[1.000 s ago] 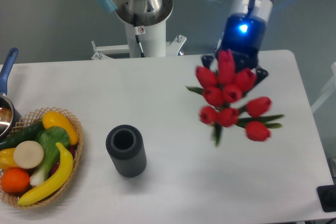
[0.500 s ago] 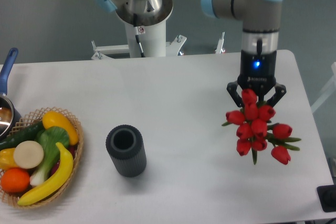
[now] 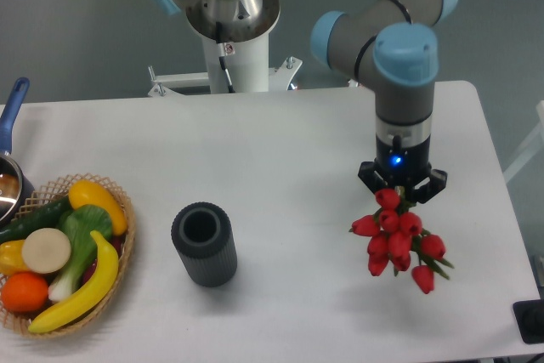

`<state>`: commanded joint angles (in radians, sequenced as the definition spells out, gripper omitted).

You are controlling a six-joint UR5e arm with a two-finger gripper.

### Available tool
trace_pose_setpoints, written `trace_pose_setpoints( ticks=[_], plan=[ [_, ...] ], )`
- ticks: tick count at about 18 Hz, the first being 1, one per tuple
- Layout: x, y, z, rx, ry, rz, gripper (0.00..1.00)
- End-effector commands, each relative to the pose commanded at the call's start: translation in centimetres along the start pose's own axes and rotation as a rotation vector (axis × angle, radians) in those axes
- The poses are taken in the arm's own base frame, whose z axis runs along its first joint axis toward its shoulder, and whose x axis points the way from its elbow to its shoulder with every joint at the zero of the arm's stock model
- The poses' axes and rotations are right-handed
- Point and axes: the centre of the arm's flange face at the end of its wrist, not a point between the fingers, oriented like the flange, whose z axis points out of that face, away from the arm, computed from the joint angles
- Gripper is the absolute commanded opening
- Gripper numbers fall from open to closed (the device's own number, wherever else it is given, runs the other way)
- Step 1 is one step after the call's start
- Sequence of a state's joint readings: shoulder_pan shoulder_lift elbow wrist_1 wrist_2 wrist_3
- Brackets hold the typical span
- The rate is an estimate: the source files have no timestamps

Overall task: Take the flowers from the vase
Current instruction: 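Carry the tulips away from the vase and hold them hanging downward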

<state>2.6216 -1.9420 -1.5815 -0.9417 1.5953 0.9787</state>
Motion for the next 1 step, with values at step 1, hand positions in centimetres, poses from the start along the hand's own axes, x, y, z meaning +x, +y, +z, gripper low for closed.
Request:
trace_pose_setpoints(
  ticks=[1],
  plan=[
    [0.20, 0.12, 0.30, -0.020, 0.014, 0.002, 0.07]
  ],
)
